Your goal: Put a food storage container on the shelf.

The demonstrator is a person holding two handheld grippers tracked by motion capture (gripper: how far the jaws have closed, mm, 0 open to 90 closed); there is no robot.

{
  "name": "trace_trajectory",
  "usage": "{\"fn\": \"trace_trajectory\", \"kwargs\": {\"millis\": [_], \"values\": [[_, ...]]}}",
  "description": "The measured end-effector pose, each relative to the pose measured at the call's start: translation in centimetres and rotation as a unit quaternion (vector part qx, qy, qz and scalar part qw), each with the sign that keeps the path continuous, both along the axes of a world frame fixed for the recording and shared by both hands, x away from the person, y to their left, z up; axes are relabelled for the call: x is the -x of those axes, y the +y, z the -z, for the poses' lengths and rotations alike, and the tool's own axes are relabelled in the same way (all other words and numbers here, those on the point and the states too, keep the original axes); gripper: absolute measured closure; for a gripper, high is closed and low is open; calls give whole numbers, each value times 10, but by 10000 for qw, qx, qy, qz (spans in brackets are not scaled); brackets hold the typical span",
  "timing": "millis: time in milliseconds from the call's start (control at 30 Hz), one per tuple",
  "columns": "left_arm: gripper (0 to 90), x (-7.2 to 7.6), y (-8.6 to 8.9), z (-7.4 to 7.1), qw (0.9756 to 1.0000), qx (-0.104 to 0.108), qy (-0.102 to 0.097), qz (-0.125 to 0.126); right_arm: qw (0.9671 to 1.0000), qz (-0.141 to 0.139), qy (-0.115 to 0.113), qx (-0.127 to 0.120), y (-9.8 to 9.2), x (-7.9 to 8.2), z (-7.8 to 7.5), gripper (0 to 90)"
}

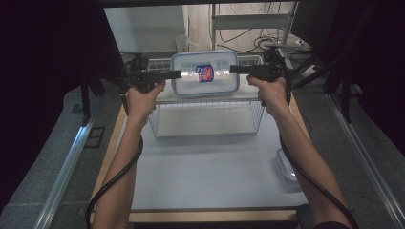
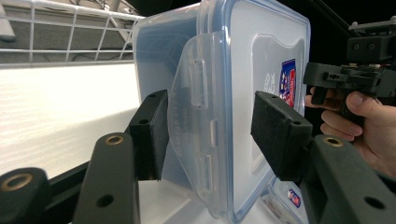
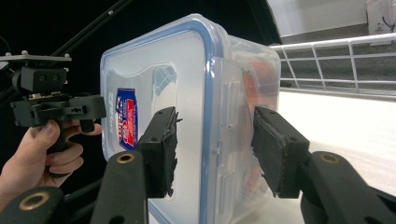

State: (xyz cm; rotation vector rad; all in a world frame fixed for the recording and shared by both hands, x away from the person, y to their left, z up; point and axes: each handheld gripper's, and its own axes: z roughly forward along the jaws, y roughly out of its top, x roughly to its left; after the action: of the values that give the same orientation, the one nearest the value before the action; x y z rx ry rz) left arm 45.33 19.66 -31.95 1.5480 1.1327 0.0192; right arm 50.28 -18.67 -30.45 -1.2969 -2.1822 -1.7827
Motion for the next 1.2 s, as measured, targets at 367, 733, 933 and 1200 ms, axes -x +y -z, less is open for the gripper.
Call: {"fn": "trace_trajectory", "kwargs": {"millis": [367, 733, 933, 1200], "values": [[412, -4, -1, 6, 9993, -248, -36, -275, 9976, 275, -288, 562, 7, 0, 3, 527], [533, 23, 0, -5, 9924, -792, -835, -443, 9954, 198, -670, 649, 2, 9, 0, 568], [782, 53, -1, 3, 9849, -1163, -1190, -483, 9894, 249, -1030, 995, -4, 25, 2, 631], [899, 63, -19, 38, 9845, -1327, -1142, -123, 9862, 253, -1121, 1192, -6, 32, 15, 675]]}}
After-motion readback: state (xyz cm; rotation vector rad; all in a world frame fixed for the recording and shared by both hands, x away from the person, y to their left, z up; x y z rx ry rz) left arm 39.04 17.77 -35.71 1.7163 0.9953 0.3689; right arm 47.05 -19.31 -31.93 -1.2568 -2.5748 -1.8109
